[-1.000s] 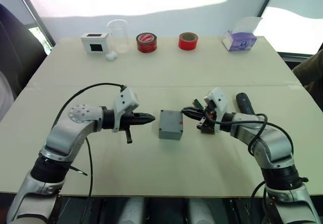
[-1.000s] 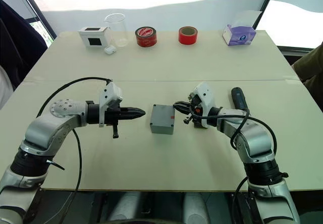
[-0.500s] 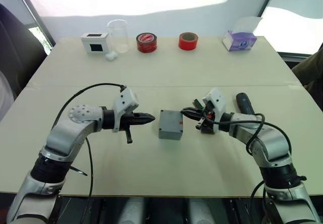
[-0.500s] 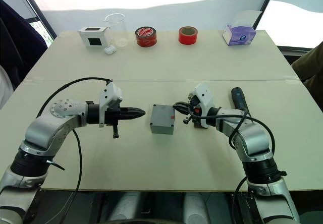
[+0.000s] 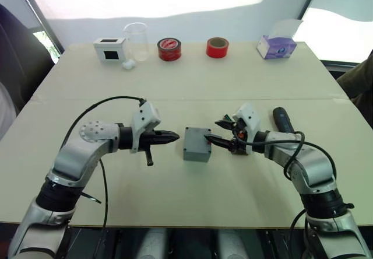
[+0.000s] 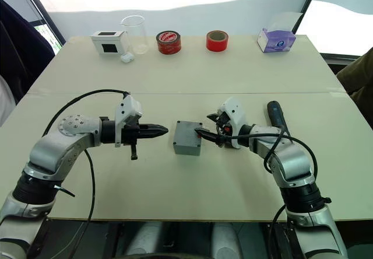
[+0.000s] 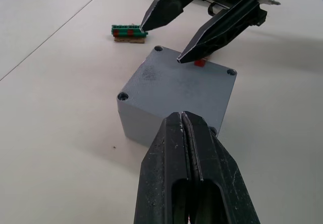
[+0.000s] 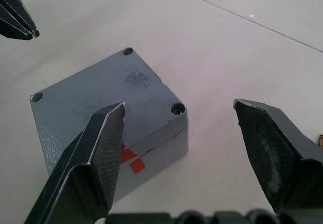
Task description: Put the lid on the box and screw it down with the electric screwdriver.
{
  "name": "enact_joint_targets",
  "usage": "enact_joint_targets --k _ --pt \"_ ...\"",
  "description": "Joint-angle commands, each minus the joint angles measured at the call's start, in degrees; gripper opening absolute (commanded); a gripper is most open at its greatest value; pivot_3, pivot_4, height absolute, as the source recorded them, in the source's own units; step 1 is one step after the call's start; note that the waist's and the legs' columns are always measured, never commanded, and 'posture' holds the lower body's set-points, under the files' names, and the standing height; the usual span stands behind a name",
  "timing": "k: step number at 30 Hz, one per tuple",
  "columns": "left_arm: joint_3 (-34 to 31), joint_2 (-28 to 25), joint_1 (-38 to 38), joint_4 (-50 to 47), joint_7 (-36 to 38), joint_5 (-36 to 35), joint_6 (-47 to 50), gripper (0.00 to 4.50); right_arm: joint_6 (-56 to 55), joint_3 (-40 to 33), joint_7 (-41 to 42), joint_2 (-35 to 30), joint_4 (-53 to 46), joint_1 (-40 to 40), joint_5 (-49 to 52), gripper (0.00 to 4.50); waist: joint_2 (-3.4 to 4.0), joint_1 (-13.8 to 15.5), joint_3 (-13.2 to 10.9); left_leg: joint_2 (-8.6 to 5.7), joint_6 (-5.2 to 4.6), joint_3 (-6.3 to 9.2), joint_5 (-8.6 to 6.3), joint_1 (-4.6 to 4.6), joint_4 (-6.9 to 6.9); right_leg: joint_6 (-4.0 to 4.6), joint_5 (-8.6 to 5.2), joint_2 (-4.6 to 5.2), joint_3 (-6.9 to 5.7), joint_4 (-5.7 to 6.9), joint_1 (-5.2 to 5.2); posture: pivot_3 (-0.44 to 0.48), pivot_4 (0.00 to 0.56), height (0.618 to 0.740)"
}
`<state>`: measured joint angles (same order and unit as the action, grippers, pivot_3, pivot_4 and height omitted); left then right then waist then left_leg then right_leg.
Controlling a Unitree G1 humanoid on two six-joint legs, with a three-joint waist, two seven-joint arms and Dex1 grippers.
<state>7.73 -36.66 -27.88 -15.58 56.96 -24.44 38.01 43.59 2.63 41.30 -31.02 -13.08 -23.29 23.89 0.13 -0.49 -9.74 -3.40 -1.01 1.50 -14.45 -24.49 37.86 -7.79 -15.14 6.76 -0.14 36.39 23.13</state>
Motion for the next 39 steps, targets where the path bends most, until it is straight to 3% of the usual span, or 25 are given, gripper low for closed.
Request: enact_joint_targets --k 1,6,11,14,18,26,31,39 --pt "-1.31 1.26 -2.65 -0.75 0.25 -2.01 -0.78 0.00 5.06 -8.26 -0.85 -1.78 -1.91 -3.12 5.61 3.43 0.00 0.13 0.00 0.00 0.00 0.00 0.00 0.00 0.00 0.00 0.00 0.00 0.00 0.00 -0.01 0.000 0.150 0.740" --pt "0.26 2.26 -5.21 -1.54 2.11 -2.55 -1.31 0.00 16.54 -15.94 0.67 -9.57 -3.08 -6.27 13.09 3.43 0.00 0.30 0.00 0.00 -0.01 0.00 0.00 -0.01 0.02 0.00 0.00 0.01 -0.01 -0.02 -0.02 0.000 0.150 0.740" --pt "3.29 3.57 -7.50 -3.33 4.35 -2.25 -3.15 0.00 25.65 -15.78 0.44 -22.50 4.70 -10.46 10.49 4.45 0.01 0.23 -0.01 0.02 -0.04 -0.01 -0.02 -0.01 0.01 0.01 0.00 0.02 -0.01 -0.06 -0.05 0.000 0.150 0.740" --pt "6.05 6.46 -7.80 -2.83 4.64 -1.35 -5.68 0.00 28.90 -8.29 1.01 -31.09 16.95 -15.72 4.72 4.45 0.03 0.37 -0.01 -0.01 -0.09 -0.09 -0.05 0.00 0.05 0.00 0.00 0.07 0.01 -0.07 -0.09 0.000 0.150 0.740" --pt "8.32 7.32 -6.92 -2.92 4.47 0.48 -7.52 0.00 36.18 2.74 7.02 -37.74 23.02 -19.84 3.75 4.45 0.01 0.08 -0.01 0.06 -0.12 -0.09 -0.07 -0.01 -0.01 0.02 -0.01 0.04 0.00 -0.22 -0.10 0.000 0.150 0.740" --pt "9.02 8.53 -5.07 -3.54 2.44 1.30 -8.26 0.00 35.34 14.86 16.35 -37.36 33.59 -28.05 0.08 4.45 0.17 -0.19 -0.03 0.07 -0.13 -0.21 -0.08 -0.02 -0.04 0.00 0.00 0.06 0.06 -0.19 0.02 0.000 0.150 0.740" --pt "8.80 8.44 -3.57 -4.83 0.65 1.62 -7.71 0.00 30.52 21.67 20.90 -32.12 44.00 -34.21 -5.62 4.45 0.16 -0.09 -0.04 0.05 -0.15 -0.22 -0.09 -0.02 0.02 -0.01 0.01 0.06 0.06 -0.19 -0.01 0.000 0.150 0.740" --pt "8.45 7.90 -2.24 -6.36 -1.62 1.60 -7.02 0.00 19.55 30.18 30.18 -29.40 53.97 -37.74 -15.87 4.45 0.17 -0.08 -0.05 -0.01 -0.10 -0.19 -0.06 -0.05 0.02 -0.01 0.01 0.06 0.05 -0.18 0.00 0.000 0.150 0.740"
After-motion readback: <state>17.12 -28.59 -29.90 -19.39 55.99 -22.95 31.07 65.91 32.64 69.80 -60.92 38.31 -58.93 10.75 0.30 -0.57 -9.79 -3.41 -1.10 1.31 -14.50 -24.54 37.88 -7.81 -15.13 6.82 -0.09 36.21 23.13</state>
